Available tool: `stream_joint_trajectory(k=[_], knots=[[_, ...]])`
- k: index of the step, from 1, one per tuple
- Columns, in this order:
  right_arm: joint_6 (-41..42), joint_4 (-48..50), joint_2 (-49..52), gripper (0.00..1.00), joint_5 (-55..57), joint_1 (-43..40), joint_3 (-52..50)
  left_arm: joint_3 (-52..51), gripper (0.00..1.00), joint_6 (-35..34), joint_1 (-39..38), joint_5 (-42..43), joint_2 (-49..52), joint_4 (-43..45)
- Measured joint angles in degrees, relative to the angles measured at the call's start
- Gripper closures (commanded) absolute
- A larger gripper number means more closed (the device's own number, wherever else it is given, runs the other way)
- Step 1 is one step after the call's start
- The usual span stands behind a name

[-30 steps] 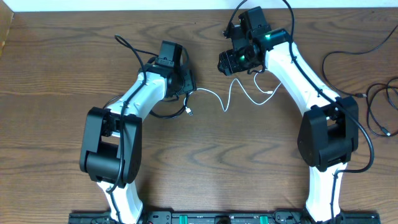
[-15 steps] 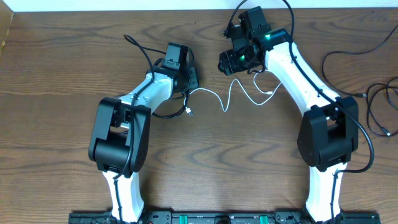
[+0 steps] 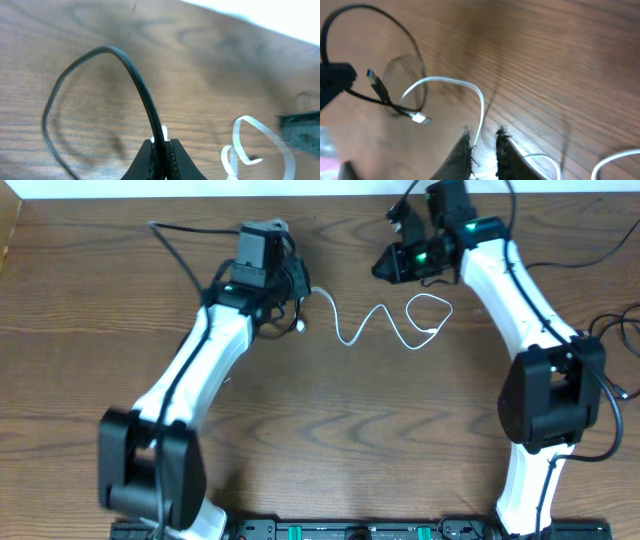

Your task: Untangle cables

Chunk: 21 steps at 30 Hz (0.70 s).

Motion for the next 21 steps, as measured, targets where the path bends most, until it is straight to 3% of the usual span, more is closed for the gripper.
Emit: stream_joint_trajectory(k=[5, 8, 11, 21], knots=[[0.0, 2.1, -0.5, 0.75, -10.2, -1.0, 0.0, 0.0, 0.92, -4.3, 1.6, 0.7, -3.9, -0.4], [0.0, 3.0, -0.5, 0.74, -13.9, -0.9, 0.0, 0.0, 0.92, -6.9, 4.3, 5.9, -4.0, -0.4], [0.9, 4.2, -0.5, 0.66, -15.8, -0.9, 0.0, 0.0, 0.93, -8.2, 7.4, 11.5, -4.0, -0.5], [9.2, 7.3, -0.5, 0.49, -17.3, -0.7, 0.0, 0.0, 0.92, -1.9, 16.2, 35.6, -4.0, -0.3]])
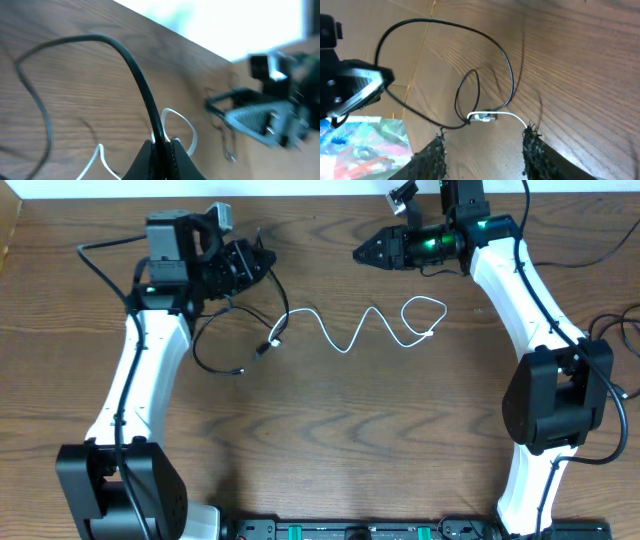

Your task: Untangle cables

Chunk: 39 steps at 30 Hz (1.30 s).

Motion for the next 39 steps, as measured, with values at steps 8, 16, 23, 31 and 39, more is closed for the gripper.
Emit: stream_joint_trajectory(k=[8, 16, 23, 31, 39], knots=[[1.2, 0.0, 0.0, 0.44, 1.6, 2.1, 0.0, 0.0, 0.92, 1.2, 3.4, 15.8, 0.0, 1.9], [1.3, 0.0, 0.0, 0.42, 5.7, 5.2, 0.0, 0.0, 0.93, -9.2, 9.3, 19.4, 0.0, 2.5], [1.4, -0.2, 0.0, 0.33, 12.6, 8.7, 0.0, 0.0, 0.93, -13.3, 11.7, 20.9, 0.0, 2.4], [9.0, 2.0, 0.1, 0.27, 14.7, 12.7, 0.0, 0.0, 0.93, -13.8, 11.7, 20.8, 0.0, 2.4], [22.2, 2.7, 4.7, 0.31, 14.8, 15.3, 0.0, 0.0, 0.93, -12.9, 11.7, 20.5, 0.0, -0.3]])
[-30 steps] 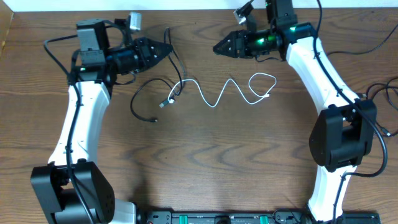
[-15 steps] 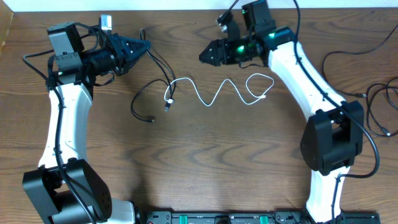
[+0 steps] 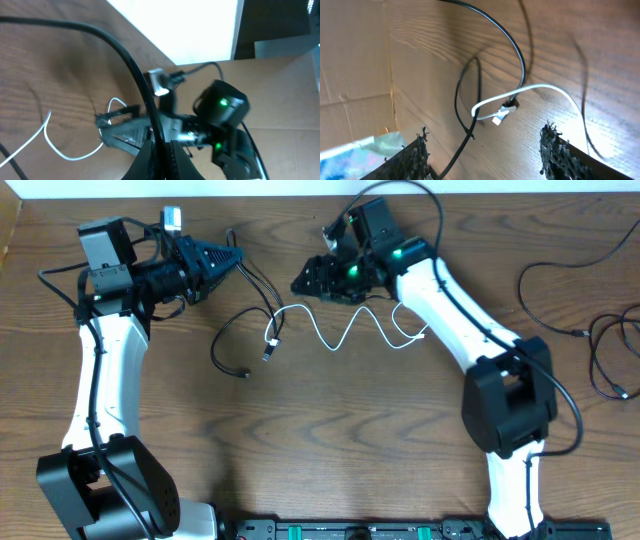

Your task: Untangle cables

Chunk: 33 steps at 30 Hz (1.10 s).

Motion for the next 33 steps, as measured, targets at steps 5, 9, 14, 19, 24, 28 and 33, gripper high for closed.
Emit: stream_joint_trajectory(k=[5, 9, 14, 19, 24, 28, 33], knots=[[5.9, 1.1, 2.4, 0.33, 0.1, 0.8, -0.1, 0.0, 0.93, 3.1, 0.0, 0.0, 0.0, -4.2], [8.0, 3.9, 2.5, 0.35, 0.6, 1.8, -0.2, 0.0, 0.93, 5.2, 0.0, 0.0, 0.0, -6.2], [10.5, 4.5, 2.5, 0.39, 3.4, 3.5, -0.2, 0.0, 0.93, 6.1, 0.0, 0.0, 0.0, -6.4], [11.3, 4.4, 2.5, 0.39, 5.2, 5.1, -0.2, 0.0, 0.93, 6.7, 0.0, 0.0, 0.0, -6.4], [11.8, 4.4, 2.5, 0.41, 7.7, 5.9, -0.2, 0.0, 0.92, 6.9, 0.0, 0.0, 0.0, -6.6], [12.0, 4.5, 2.5, 0.43, 10.4, 6.2, -0.2, 0.0, 0.93, 6.9, 0.0, 0.0, 0.0, -6.8], [12.2, 5.9, 2.5, 0.43, 11.8, 6.2, -0.3, 0.0, 0.93, 6.9, 0.0, 0.0, 0.0, -7.0]])
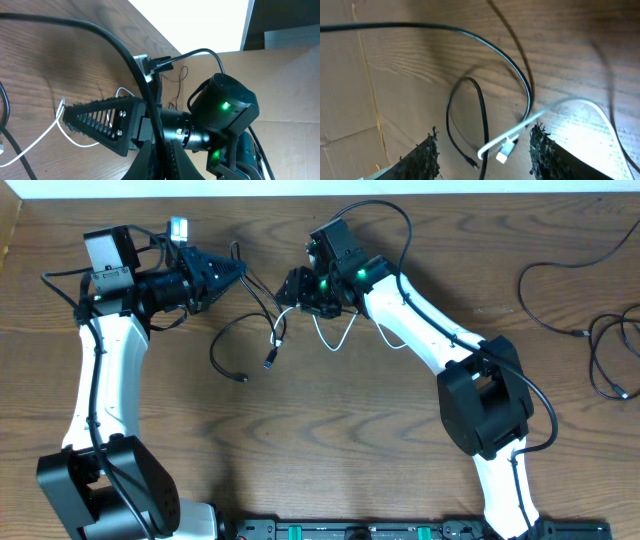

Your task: Untangle cables

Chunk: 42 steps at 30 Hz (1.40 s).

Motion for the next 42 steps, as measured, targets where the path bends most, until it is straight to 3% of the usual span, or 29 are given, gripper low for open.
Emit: stream_joint_trajectory(k=[8, 10, 12, 13, 21, 32, 39, 42], knots=[[2.0, 3.7, 3.8, 0.41, -0.4, 0.8, 0.0, 0.0, 0.92, 0.0, 0.0, 0.0, 0.0, 0.0], [2.2, 4.2, 4.9, 0.45, -0.6, 1.0, -0.1, 0.0, 0.93, 0.0, 0.0, 0.0, 0.0, 0.0], [2.3, 4.4, 5.5, 0.83, -0.7, 1.4, -0.2, 0.0, 0.93, 0.0, 0.0, 0.0, 0.0, 0.0], [2.3, 4.5, 5.7, 0.98, -0.7, 1.6, -0.3, 0.0, 0.92, 0.0, 0.0, 0.0, 0.0, 0.0], [-5.2, 5.1, 5.7, 0.99, -1.5, 1.2, -0.3, 0.0, 0.93, 0.0, 0.0, 0.0, 0.0, -0.9], [-14.5, 12.1, -0.7, 0.99, -22.3, -10.4, -0.5, 0.0, 0.92, 1.0, 0.0, -0.7, 0.0, -3.0], [-19.5, 7.3, -5.9, 0.99, -22.8, -17.1, -0.4, 0.0, 0.93, 1.9, 0.0, -1.0, 0.0, -3.0], [-20.6, 1.0, -5.9, 0.99, -18.8, -20.5, -0.3, 0.0, 0.93, 2.0, 0.0, -2.0, 0.0, -3.1]])
